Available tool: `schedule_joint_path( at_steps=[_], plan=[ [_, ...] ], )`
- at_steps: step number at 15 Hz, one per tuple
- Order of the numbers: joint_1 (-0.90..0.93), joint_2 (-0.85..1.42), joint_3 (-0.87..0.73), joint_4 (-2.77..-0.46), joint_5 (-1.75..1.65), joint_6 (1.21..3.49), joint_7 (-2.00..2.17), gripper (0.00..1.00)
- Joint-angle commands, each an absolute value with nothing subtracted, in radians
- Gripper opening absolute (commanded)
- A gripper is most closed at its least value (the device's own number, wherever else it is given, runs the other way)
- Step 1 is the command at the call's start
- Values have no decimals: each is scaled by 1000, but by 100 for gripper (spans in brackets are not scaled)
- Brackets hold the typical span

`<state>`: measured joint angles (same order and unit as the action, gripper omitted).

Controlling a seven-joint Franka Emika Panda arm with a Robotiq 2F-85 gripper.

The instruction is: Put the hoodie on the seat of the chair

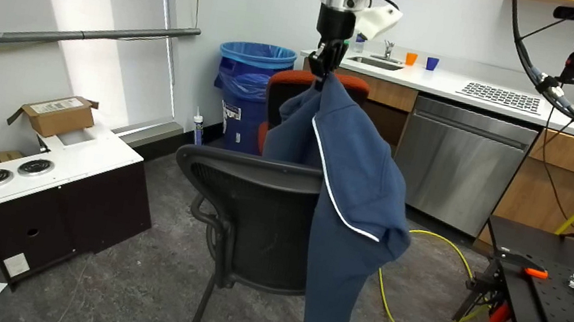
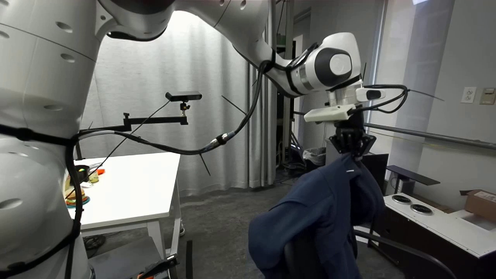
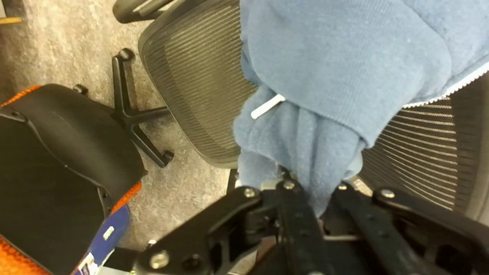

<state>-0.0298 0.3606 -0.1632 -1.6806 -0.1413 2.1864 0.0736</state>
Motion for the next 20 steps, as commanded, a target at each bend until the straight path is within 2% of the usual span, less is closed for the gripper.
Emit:
schedule_joint_path(
  at_steps=[1,10,20],
  plan=[
    [-84,395,-103,-1476,-58,2046,-68,3],
    [-135,533,-58,-1111,8,1840,-207,3],
    [-149,670,-25,-775,5,1768,-224,3]
  ],
)
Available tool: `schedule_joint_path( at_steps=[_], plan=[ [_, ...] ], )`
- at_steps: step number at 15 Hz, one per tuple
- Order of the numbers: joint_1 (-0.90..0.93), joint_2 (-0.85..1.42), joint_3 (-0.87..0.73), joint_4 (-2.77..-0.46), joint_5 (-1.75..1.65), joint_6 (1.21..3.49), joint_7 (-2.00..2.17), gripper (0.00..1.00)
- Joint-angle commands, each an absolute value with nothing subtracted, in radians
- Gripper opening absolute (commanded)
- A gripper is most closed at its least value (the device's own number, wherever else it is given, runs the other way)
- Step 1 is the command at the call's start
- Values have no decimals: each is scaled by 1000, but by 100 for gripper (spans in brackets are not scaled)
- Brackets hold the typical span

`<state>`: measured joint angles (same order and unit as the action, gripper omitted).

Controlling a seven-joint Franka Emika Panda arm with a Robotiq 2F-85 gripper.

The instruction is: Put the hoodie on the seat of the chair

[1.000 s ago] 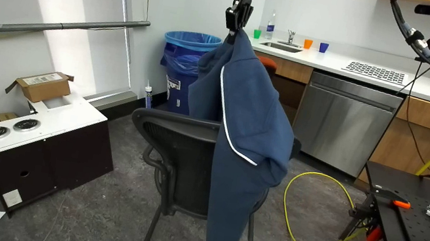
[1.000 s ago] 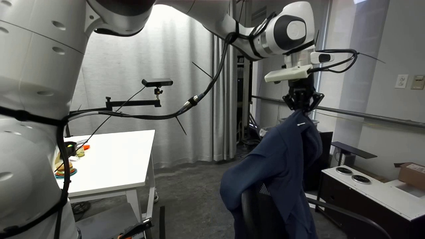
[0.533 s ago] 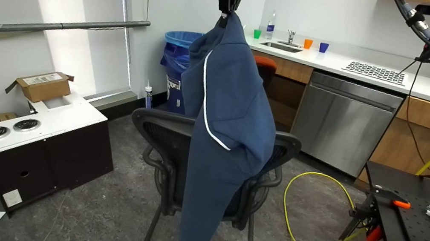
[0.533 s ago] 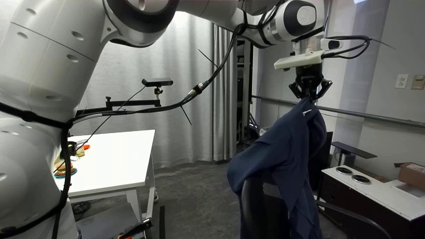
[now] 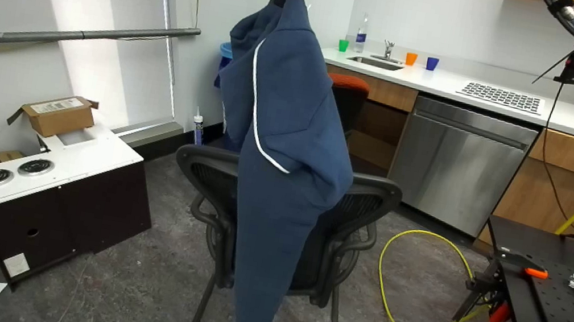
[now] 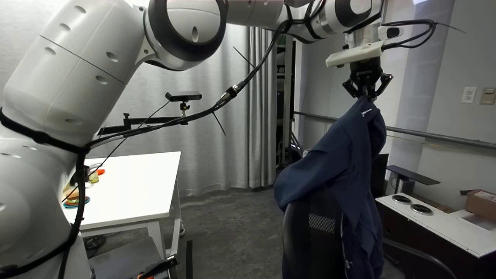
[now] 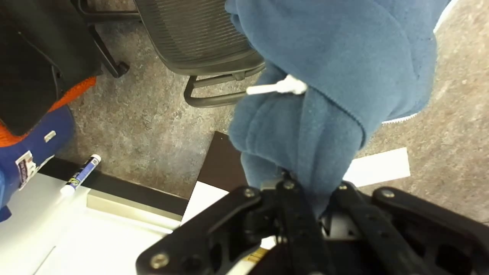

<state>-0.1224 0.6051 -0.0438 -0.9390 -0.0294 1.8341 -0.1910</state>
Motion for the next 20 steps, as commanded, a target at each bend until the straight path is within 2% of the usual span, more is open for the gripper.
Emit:
schedule_joint_path(
  at_steps=[1,7,20],
  plan=[
    [-151,679,-24,-750,5,1762,-223,3],
    [-183,730,-29,-630,4,1734,-212,3],
    [-338,777,-58,-582,-22,1736,-175,3]
  ],
)
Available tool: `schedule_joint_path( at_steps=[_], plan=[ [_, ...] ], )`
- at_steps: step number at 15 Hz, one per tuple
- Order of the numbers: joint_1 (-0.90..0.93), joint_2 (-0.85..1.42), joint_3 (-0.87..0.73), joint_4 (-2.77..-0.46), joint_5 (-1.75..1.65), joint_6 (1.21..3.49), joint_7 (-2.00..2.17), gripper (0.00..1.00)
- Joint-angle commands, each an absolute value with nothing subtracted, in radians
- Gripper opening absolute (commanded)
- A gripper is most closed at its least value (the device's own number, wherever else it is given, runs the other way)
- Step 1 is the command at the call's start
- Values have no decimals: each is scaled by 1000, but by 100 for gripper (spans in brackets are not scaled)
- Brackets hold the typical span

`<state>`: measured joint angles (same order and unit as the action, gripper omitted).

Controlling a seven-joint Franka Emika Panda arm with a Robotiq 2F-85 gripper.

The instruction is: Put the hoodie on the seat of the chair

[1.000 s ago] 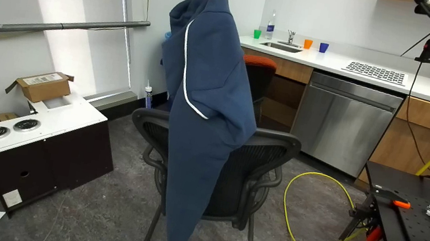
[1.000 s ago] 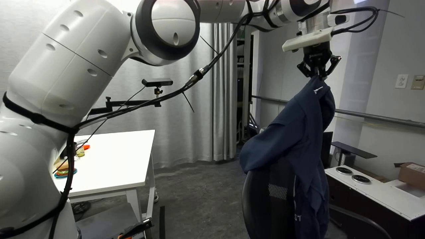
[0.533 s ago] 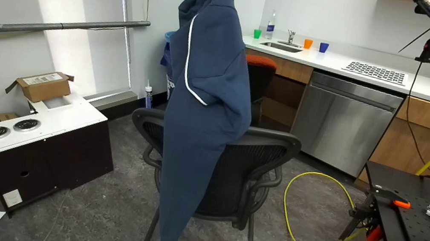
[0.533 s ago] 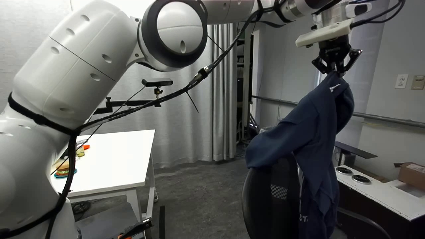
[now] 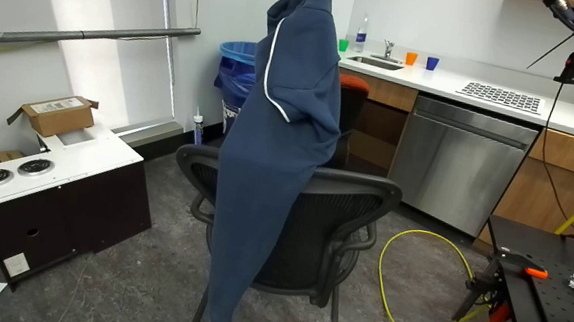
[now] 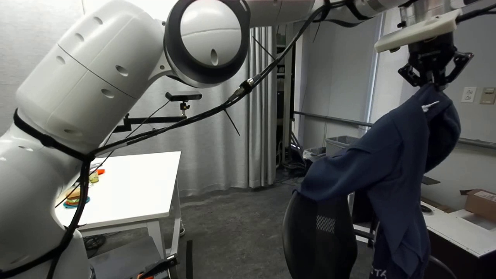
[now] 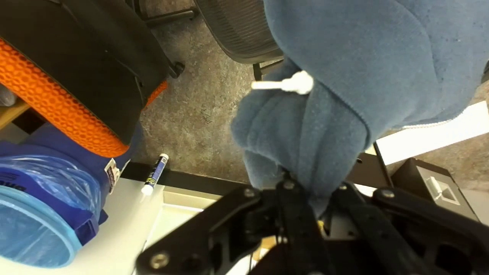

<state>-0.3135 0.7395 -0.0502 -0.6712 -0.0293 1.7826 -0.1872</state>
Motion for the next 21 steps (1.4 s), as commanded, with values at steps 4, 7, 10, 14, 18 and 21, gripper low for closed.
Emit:
schedule_joint_path(
  at_steps=[4,7,10,14,18,21],
  plan=[
    [-361,790,-57,-578,-25,1733,-168,3],
    [-366,795,-53,-602,-25,1744,-170,3],
    [-358,811,-58,-656,-38,1762,-170,3],
    [-354,850,-74,-719,-64,1777,-171,3],
    [-342,864,-91,-823,-95,1782,-173,3],
    [-333,851,-89,-913,-115,1775,-177,38]
  ],
)
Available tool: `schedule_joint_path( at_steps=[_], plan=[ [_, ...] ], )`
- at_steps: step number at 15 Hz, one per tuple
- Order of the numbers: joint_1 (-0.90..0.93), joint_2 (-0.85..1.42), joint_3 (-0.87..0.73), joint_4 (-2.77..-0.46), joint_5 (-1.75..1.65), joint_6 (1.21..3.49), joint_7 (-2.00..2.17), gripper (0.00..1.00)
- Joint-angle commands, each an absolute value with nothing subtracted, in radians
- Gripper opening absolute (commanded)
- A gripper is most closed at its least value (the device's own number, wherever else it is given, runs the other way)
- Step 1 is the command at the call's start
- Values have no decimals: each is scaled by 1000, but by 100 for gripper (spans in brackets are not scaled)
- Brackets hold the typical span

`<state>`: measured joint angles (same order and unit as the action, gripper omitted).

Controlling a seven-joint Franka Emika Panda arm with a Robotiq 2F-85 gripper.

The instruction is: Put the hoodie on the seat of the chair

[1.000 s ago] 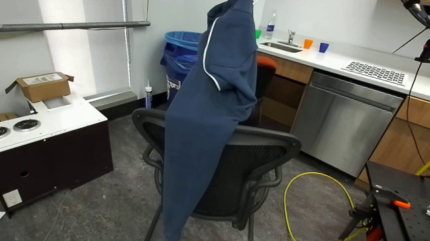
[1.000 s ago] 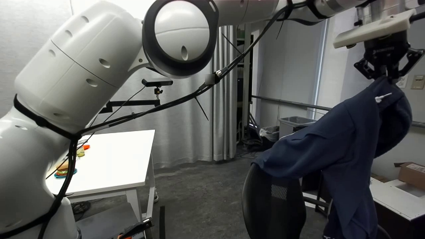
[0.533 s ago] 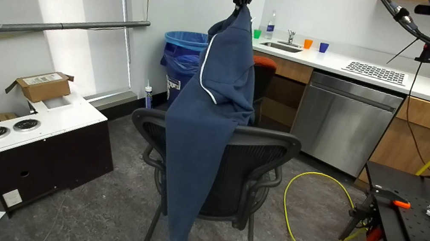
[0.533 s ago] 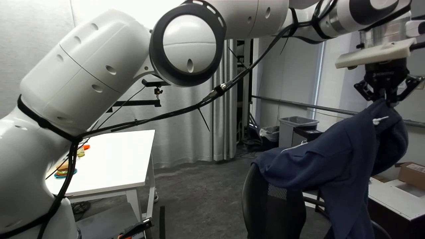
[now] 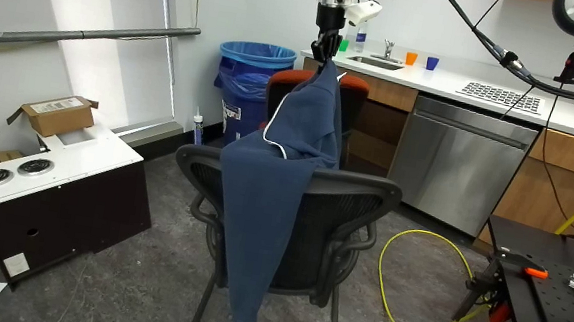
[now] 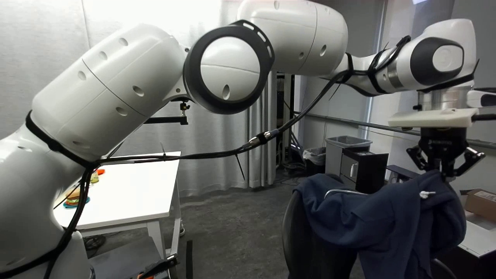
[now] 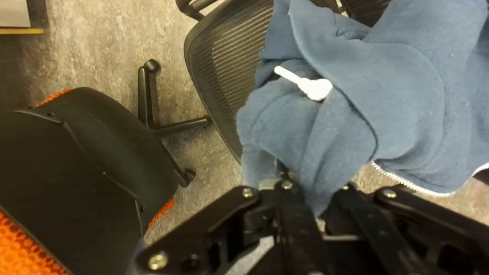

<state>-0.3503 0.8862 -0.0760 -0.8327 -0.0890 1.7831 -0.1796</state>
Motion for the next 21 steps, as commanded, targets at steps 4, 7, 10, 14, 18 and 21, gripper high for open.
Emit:
schedule_joint_path(
  at_steps=[4,7,10,14,18,21],
  plan=[
    [-319,826,-86,-999,-137,1776,-180,66],
    [-305,804,-82,-1047,-151,1774,-187,90],
    [-287,765,-72,-1107,-149,1790,-194,100],
    [-255,651,-25,-1237,-126,1843,-229,100],
    [-211,514,28,-1408,-87,1907,-315,100],
    [-177,416,59,-1543,-55,1949,-378,100]
  ],
)
